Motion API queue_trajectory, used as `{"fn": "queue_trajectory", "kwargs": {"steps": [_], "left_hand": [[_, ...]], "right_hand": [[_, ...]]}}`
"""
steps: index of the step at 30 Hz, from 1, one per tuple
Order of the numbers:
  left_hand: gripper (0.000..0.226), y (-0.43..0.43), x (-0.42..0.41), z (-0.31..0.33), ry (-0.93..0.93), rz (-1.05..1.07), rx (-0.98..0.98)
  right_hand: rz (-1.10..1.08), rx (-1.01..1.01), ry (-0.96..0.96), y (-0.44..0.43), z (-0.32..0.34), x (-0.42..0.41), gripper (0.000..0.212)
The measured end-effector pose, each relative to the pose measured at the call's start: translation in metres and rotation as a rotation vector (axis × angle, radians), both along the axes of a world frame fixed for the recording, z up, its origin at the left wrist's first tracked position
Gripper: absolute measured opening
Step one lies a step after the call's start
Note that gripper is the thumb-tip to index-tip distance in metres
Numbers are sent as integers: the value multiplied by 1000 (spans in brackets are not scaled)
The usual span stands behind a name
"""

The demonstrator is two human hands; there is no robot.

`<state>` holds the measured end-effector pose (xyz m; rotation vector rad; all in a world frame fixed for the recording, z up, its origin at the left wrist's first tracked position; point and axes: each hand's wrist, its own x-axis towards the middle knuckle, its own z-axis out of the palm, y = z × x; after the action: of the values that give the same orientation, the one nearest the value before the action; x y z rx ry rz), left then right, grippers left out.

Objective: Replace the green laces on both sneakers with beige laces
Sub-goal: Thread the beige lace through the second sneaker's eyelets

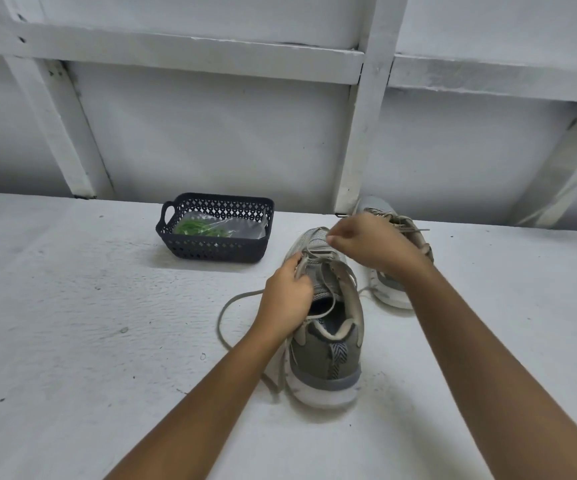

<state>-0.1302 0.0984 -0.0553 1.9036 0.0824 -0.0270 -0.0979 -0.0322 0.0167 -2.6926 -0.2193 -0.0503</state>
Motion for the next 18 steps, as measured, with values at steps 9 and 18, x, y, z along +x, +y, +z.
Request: {"fn": "queue_trajectory", "kwargs": {"steps": [9, 18], "left_hand": [[48, 0, -2, 3, -19, -25, 21], [51, 1, -2, 0, -8, -27, 0]], "right_hand": [[8, -108, 169, 21, -26, 34, 21], [127, 1028, 321, -22, 9, -16, 29]]}}
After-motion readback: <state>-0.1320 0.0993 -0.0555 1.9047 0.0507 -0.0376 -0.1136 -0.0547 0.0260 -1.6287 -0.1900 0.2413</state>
